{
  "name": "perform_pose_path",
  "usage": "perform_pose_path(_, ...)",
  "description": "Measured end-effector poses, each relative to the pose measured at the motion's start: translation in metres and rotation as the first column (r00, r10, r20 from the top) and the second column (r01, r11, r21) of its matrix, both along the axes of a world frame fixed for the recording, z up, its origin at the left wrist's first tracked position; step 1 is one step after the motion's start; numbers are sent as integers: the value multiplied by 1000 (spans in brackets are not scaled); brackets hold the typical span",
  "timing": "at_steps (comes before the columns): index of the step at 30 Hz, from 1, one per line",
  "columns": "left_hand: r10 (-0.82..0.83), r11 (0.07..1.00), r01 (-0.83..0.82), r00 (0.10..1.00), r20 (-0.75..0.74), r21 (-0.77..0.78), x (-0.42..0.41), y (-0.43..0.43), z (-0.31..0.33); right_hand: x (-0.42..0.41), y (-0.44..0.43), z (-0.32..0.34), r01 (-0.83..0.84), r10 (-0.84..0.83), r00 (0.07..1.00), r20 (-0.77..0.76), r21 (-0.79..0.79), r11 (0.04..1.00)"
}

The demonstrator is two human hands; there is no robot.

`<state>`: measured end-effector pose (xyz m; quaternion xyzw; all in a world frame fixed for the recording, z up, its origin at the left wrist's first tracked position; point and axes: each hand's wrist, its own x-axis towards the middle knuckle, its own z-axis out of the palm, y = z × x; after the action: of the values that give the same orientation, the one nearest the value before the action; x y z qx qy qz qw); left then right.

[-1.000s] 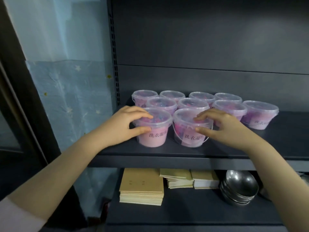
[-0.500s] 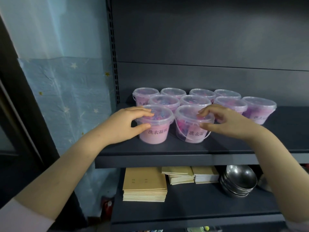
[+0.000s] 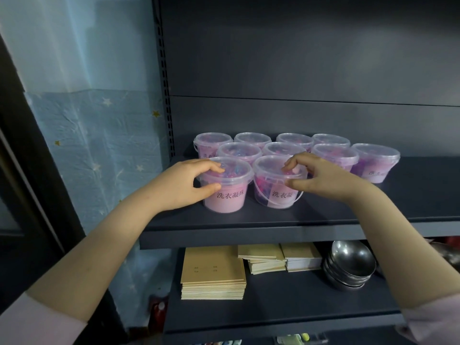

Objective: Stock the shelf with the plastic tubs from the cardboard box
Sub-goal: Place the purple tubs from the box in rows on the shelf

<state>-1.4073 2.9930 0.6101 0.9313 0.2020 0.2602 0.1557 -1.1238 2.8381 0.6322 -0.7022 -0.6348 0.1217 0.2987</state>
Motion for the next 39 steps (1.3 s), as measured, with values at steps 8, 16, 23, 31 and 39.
perform_pose_path(8, 66, 998, -65, 990, -124, 7, 8, -13, 21, -10, -17, 19, 61, -64, 991, 120, 30, 998)
perform_pose_path(16, 128, 912, -171, 982, 137, 372, 69, -80, 49, 12, -113, 51, 338, -451, 862, 231, 400, 852)
perform_pose_path(23, -54, 898, -114, 930, 364, 425, 195, -201, 11, 73, -269, 7, 474, -645, 714, 273, 489, 732)
perform_pose_path(31, -229, 923, 128, 940, 253, 362, 324, -372, -97, 139, -480, -110, 761, -824, 528, 206, 315, 567)
perform_pose_path(39, -424, 892, 418, 906, -3, 173, 417, -510, -190, 189, -636, -215, 942, -944, 324, 65, 67, 328)
